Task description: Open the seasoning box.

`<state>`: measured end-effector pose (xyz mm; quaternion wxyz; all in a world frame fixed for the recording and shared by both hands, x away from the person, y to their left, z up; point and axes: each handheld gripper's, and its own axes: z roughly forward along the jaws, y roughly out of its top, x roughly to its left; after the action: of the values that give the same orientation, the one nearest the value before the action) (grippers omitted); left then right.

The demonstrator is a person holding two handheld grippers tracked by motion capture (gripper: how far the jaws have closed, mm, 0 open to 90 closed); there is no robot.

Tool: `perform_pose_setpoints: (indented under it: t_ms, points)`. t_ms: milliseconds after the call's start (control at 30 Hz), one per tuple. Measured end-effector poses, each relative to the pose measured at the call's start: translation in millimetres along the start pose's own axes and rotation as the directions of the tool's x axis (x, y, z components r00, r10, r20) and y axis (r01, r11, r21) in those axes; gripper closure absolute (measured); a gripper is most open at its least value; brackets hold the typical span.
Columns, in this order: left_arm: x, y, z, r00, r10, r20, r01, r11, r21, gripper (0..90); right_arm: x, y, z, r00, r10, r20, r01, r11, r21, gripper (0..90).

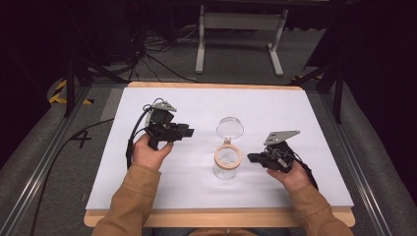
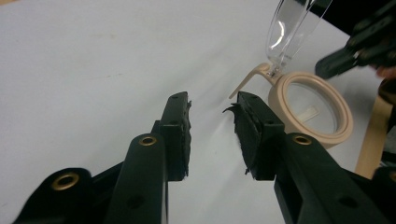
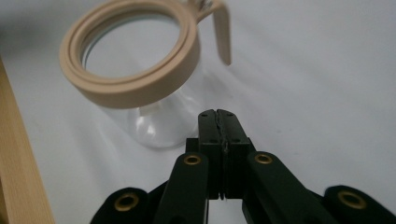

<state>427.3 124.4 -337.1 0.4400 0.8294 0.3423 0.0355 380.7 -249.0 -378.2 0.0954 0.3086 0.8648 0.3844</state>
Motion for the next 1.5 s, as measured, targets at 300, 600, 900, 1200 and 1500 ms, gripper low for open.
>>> perform_pose_setpoints:
  t_ms: [300, 600, 900, 1200, 1500]
  points:
    - [5.1, -14.9, -14.5, 0.9973, 0.040, -0.062, -0.039, 0.9991, 0.017, 61.0, -37.1, 2.0, -40.3, 0.9903, 0.087, 0.109, -0.076, 0.993, -0.095, 89.2]
    - [33.8, -29.8, -17.4, 0.9896, -0.060, -0.131, 0.069, 0.9955, 0.065, 55.8, -72.6, -15.8, -48.2, 0.9526, 0.195, 0.233, -0.177, 0.980, -0.095, 87.4]
    - [62.7, -45.6, -13.9, 0.9804, -0.121, -0.155, 0.137, 0.9858, 0.097, 53.4, -99.9, -38.4, -50.3, 0.9132, 0.262, 0.313, -0.251, 0.965, -0.075, 84.7]
    - [81.0, -60.2, -1.8, 0.9581, -0.156, -0.240, 0.196, 0.9690, 0.151, 52.7, -120.4, -58.6, -31.3, 0.8792, 0.311, 0.361, -0.327, 0.945, -0.018, 78.3]
    - [89.8, -70.9, 16.7, 0.9511, -0.158, -0.265, 0.218, 0.9523, 0.214, 52.3, -126.9, -70.3, -16.0, 0.8616, 0.298, 0.411, -0.332, 0.943, 0.011, 71.0]
